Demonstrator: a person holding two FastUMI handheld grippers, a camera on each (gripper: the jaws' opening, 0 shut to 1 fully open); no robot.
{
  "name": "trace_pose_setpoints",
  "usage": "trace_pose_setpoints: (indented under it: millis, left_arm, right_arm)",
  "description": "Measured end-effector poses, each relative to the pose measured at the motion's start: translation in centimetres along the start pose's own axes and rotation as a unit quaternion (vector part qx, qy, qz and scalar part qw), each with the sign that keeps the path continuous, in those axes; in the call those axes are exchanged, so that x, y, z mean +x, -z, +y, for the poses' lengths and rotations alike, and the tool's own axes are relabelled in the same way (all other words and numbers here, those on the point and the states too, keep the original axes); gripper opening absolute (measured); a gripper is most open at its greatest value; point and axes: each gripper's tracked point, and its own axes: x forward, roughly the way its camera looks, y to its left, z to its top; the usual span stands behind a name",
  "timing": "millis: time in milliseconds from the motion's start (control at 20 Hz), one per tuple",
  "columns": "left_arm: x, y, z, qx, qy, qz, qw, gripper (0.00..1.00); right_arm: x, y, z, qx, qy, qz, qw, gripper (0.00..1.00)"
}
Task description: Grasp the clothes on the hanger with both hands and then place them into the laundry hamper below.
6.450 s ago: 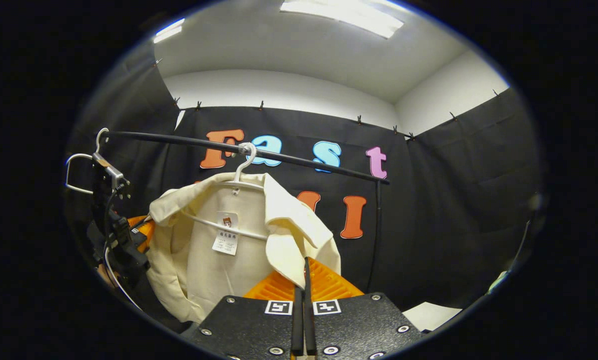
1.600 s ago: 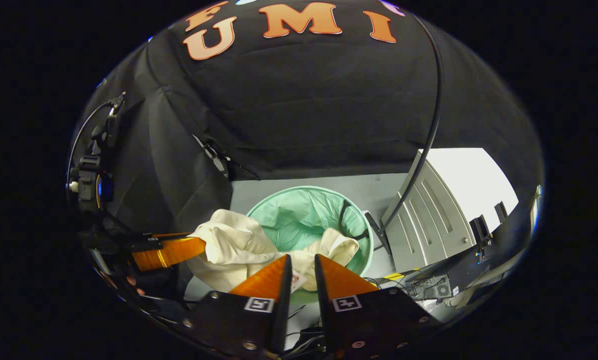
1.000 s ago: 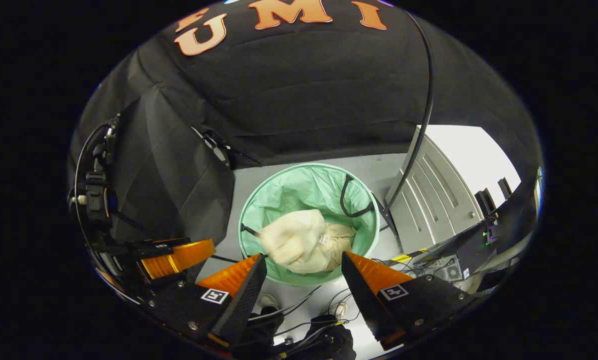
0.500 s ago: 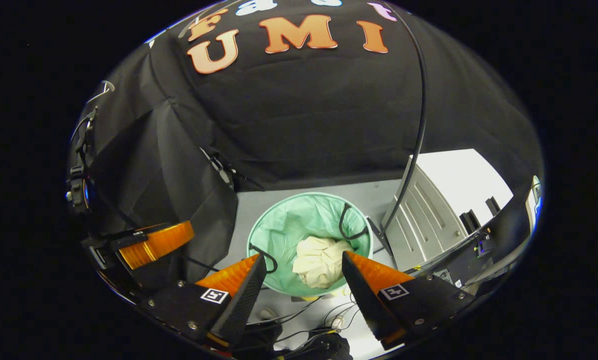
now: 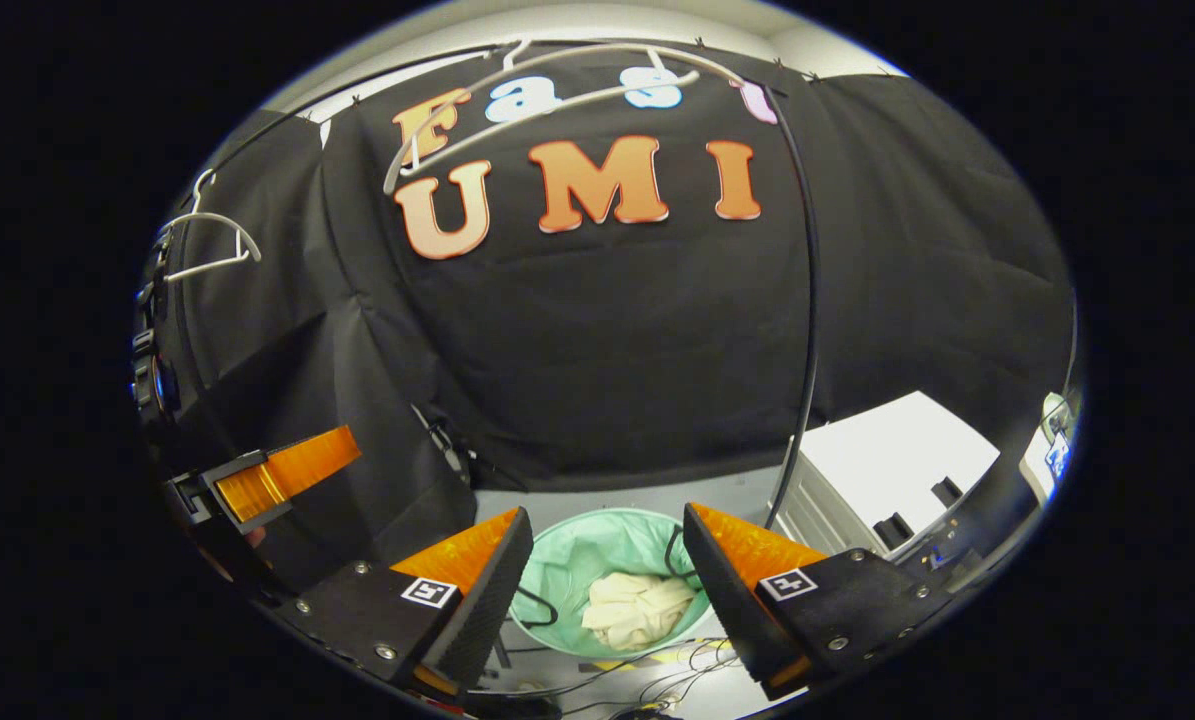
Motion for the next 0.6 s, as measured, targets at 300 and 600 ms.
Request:
trace_pose_setpoints:
  millis: [300, 600]
  left_arm:
    - [-2.2, -6.8, 0.0, -0.010, -0.001, -0.062, 0.998, 0.93]
    - [-4.2, -13.1, 0.4, 0.010, -0.002, -0.129, 0.992, 0.93]
  right_arm:
    - [-2.9, -7.4, -0.3, -0.015, 0.010, -0.084, 0.996, 0.94]
    - [-6.0, -12.6, -2.5, -0.021, 0.022, -0.151, 0.988, 0.94]
